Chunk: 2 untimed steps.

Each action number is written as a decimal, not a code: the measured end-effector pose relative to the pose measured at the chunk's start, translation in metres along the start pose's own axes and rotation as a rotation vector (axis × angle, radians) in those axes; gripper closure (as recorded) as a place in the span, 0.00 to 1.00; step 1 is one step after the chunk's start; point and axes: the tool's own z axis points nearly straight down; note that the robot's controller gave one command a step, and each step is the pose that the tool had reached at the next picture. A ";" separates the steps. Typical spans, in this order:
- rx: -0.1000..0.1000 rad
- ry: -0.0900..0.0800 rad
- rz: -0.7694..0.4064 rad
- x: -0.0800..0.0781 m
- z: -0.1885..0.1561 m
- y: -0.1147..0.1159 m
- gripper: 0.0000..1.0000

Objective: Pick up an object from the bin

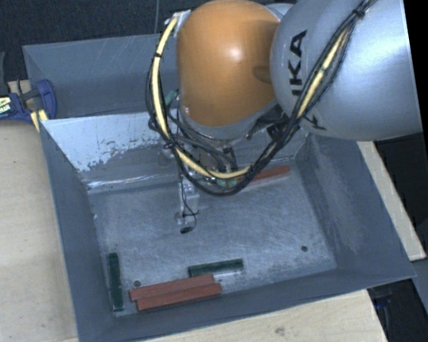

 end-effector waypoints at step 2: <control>-0.003 -0.016 -0.031 -0.015 0.046 0.035 0.00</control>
Offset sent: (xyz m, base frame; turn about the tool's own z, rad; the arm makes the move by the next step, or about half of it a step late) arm 0.0166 0.0516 -0.0734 -0.0465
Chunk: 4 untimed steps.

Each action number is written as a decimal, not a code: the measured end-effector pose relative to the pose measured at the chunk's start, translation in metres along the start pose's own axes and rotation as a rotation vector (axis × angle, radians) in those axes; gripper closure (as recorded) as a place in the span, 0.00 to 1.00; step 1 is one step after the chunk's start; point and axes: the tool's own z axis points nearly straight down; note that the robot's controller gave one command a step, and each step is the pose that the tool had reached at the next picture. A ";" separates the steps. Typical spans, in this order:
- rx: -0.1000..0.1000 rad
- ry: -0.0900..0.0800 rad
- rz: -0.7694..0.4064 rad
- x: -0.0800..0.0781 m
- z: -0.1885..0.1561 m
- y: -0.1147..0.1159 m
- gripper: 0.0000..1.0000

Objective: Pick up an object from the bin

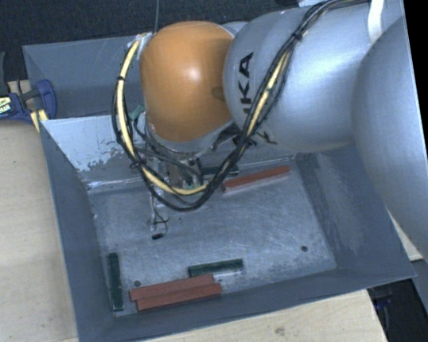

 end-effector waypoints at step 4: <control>0.001 0.008 -0.118 0.053 0.128 -0.032 1.00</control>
Offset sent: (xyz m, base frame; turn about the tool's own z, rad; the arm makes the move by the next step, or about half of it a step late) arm -0.0585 0.0305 -0.0941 -0.0529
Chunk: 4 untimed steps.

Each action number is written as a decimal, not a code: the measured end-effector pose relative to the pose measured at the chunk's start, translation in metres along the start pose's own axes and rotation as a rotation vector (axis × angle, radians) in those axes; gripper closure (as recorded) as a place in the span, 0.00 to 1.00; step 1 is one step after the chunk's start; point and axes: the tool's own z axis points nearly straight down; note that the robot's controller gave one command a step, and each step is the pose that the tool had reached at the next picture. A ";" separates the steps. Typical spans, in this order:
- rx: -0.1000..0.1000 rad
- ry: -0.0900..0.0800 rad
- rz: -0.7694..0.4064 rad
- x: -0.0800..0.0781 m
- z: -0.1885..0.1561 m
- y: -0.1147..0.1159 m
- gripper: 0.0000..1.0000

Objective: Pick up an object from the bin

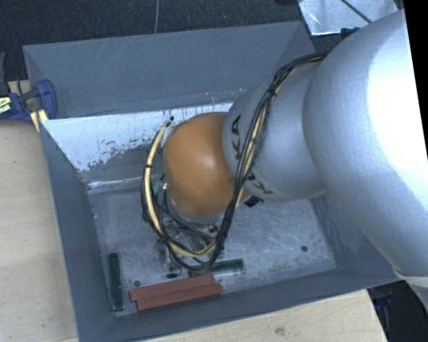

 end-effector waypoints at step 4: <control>0.002 -0.006 -0.041 -0.032 -0.028 -0.039 0.00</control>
Offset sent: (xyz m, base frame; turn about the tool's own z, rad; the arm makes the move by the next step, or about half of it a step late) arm 0.0000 0.0000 0.0000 0.0000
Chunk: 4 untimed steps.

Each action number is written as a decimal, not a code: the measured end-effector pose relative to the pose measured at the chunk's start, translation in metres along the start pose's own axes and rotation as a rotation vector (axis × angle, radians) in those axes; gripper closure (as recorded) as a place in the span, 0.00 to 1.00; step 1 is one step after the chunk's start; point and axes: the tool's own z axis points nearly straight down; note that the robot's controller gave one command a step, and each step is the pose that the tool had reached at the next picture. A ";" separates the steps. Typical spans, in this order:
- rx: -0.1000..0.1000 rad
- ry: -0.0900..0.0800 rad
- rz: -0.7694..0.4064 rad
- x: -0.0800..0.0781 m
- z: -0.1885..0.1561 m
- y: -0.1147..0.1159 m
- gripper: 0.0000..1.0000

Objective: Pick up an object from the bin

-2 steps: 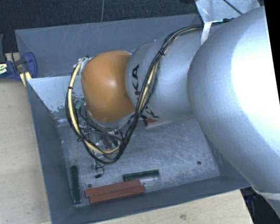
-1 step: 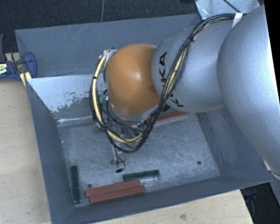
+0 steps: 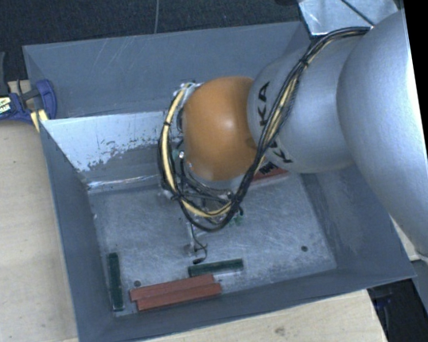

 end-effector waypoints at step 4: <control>-0.005 0.006 -0.154 -0.016 0.013 -0.039 0.00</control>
Offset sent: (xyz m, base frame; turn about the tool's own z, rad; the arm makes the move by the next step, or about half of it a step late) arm 0.0224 0.0045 -0.0158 -0.2088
